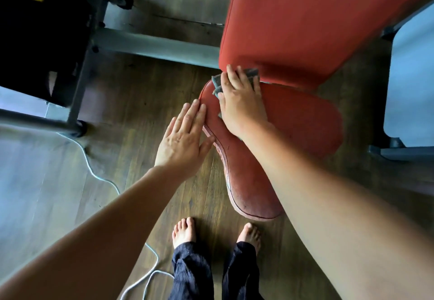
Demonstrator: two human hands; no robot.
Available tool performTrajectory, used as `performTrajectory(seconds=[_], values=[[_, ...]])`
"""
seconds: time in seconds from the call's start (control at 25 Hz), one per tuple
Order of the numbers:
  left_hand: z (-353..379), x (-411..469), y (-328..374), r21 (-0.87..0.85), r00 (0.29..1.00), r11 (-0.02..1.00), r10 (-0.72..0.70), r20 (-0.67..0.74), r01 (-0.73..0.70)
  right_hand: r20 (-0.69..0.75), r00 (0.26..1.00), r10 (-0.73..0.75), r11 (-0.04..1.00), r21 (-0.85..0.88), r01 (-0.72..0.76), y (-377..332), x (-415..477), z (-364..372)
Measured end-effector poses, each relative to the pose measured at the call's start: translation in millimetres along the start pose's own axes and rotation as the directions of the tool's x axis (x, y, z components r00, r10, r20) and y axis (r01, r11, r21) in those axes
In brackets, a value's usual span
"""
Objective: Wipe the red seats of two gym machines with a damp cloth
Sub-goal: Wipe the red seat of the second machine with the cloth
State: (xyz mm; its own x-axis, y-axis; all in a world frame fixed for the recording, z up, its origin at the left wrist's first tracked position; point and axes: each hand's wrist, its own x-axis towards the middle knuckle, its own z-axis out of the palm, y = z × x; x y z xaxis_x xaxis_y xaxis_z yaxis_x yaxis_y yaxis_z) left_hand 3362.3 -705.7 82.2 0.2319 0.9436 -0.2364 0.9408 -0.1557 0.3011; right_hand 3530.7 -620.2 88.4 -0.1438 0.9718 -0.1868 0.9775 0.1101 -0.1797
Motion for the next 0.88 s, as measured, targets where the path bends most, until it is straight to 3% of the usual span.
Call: performTrajectory(seconds=[0.16, 0.4, 0.6, 0.88], values=[[1, -1, -2, -0.047, 1.0, 0.999, 0.002, 0.001, -0.002, 0.009, 0.995, -0.104, 0.995, 0.004, 0.104, 8, -93, 7], [4, 1, -4, -0.065, 1.0, 0.998, 0.006, -0.009, -0.007, -0.022, 1.0, 0.02, 1.0, -0.017, -0.02, -9, 14, -1], [1, -2, -5, -0.079, 1.0, 0.997, -0.002, -0.009, 0.002, 0.002, 0.985, -0.174, 0.985, -0.001, 0.174, 0, -88, 9], [3, 2, -7, -0.17, 0.999, 0.984, -0.041, 0.032, 0.046, -0.011, 0.992, -0.122, 0.992, -0.011, 0.122, -20, 20, 1]])
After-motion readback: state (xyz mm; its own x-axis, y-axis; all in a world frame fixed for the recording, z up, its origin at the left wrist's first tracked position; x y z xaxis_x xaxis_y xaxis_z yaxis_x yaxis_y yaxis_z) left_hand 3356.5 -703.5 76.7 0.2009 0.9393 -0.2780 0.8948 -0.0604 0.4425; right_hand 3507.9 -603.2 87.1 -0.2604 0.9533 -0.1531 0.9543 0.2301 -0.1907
